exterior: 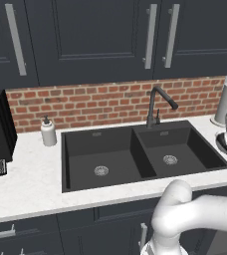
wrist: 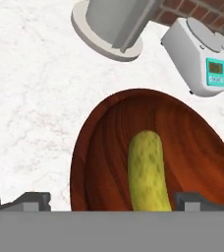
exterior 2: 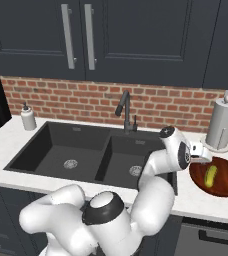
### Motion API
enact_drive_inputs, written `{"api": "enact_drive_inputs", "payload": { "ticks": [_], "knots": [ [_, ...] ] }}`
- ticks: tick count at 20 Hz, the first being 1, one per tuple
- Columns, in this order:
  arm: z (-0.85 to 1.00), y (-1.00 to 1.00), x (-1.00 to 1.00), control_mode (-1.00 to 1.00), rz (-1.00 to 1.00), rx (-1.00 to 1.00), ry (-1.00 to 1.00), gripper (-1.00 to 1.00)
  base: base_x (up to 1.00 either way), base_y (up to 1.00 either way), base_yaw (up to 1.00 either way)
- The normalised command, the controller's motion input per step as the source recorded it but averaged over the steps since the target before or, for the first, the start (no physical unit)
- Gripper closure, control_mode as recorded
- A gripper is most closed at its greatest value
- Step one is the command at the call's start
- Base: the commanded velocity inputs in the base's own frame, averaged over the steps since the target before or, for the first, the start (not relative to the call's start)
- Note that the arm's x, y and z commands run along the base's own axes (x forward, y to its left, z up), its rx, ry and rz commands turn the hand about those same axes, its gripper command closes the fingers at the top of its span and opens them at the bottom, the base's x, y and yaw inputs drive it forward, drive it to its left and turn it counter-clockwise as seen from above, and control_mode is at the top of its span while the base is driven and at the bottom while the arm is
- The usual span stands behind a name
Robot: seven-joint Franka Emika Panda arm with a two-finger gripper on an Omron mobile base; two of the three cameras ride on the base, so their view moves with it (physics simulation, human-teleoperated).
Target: Pick the cucumber from the sink and place it in the bowl. Then pick the bowl and place it in the microwave. Then close the microwave door and press the start button.
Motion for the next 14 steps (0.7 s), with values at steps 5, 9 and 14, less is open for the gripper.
{"api": "enact_drive_inputs", "payload": {
  "ticks": [5, 9, 14],
  "knots": [
    [0.01, 0.0, 0.0, -1.0, 0.0, 0.0, 0.11, -1.0, 0.0, 0.0, 0.0],
    [-0.08, 0.0, 0.01, -1.0, 0.0, 0.0, 0.1, -1.0, 0.0, 0.0, 0.0],
    [-0.16, 0.0, 0.17, -1.0, 0.0, 0.0, 0.06, -1.0, 0.0, 0.0, 0.0]
  ]
}}
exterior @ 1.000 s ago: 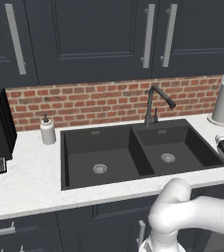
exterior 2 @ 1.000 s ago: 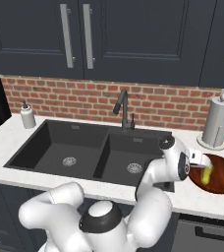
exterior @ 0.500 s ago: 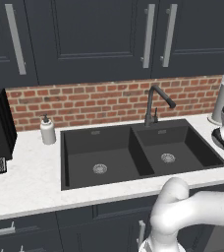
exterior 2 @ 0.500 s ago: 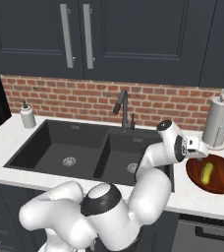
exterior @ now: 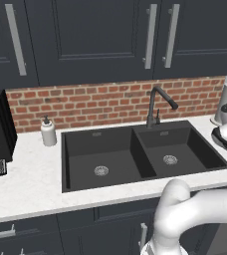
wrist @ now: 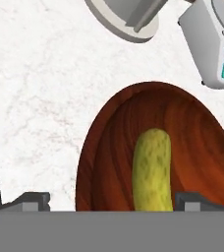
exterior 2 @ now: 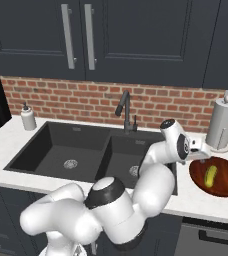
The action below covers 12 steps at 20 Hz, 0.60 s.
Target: Pick the cucumber from the sink and place it in the bowl. Then pick the bowl and place it in the microwave. Then close the microwave door and press the start button.
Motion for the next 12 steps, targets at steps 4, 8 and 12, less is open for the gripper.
{"api": "enact_drive_inputs", "payload": {
  "ticks": [4, 8, 12],
  "knots": [
    [-0.33, 0.0, 0.21, -1.0, 0.0, 0.0, 0.09, -1.0, 0.0, 0.0, 0.0],
    [-0.36, -0.04, 0.28, -1.0, 0.0, 0.0, 0.13, -1.0, 0.0, 0.0, 0.0],
    [-0.32, -0.21, 0.21, -1.0, 0.0, 0.0, 0.22, -1.0, 0.0, 0.0, 0.0]
  ]
}}
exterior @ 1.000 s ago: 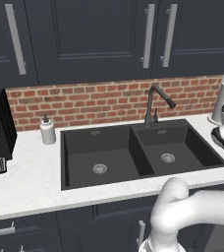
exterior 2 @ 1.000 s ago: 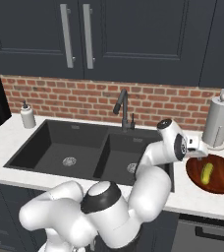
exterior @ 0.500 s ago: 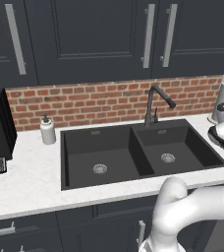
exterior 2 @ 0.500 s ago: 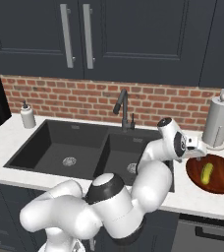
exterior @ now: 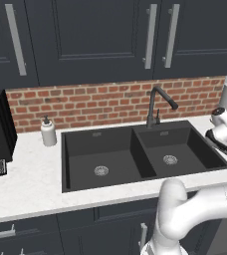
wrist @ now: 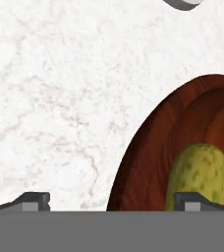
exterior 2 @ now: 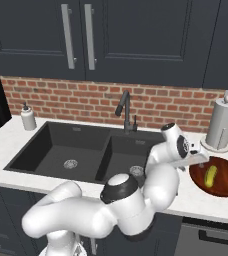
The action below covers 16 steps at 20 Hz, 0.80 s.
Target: Pick the cucumber from the sink and place it in the bowl. Then pick the bowl and place it in the microwave. Then close the microwave door and press the start button.
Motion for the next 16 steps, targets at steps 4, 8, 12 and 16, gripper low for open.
{"api": "enact_drive_inputs", "payload": {
  "ticks": [4, 8, 12, 16],
  "knots": [
    [-0.2, -0.19, 0.06, -1.0, 0.0, 0.0, 0.16, -1.0, 0.0, 0.0, 0.0],
    [-0.1, -0.16, 0.0, -1.0, 0.0, 0.0, 0.11, 1.0, 0.0, 0.0, 0.0],
    [0.0, -0.11, -0.02, -1.0, 0.0, 0.0, 0.01, 1.0, 0.0, 0.0, 0.0],
    [0.0, -0.06, -0.09, -1.0, 0.0, 0.0, 0.0, 1.0, 0.0, 0.0, 0.0]
  ]
}}
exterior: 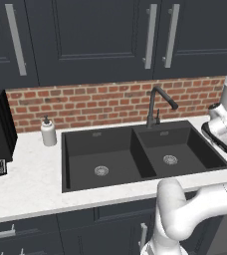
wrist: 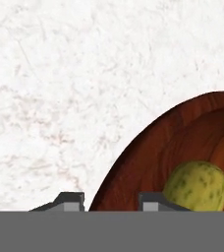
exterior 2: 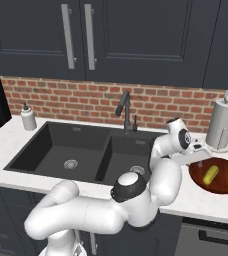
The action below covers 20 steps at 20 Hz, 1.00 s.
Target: Pick the cucumber from the sink and place it in the bowl. Then pick the bowl and place it in the microwave. Then close the microwave door and press the start button.
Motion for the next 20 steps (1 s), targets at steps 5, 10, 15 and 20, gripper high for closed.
{"api": "enact_drive_inputs", "payload": {
  "ticks": [5, 10, 15, 20],
  "knots": [
    [0.0, 0.0, -0.41, -1.0, 0.0, 0.0, -0.03, 1.0, 0.0, 0.0, 0.0],
    [0.01, 0.09, -0.84, -1.0, 0.03, -0.05, -0.27, 1.0, 0.0, 0.0, 0.0],
    [0.22, 0.19, -0.61, -1.0, 0.07, -0.05, -0.12, 1.0, 0.0, 0.0, 0.0],
    [0.4, 0.17, -0.37, -1.0, 0.13, -0.07, 0.0, 1.0, 0.0, 0.0, 0.0]
  ]
}}
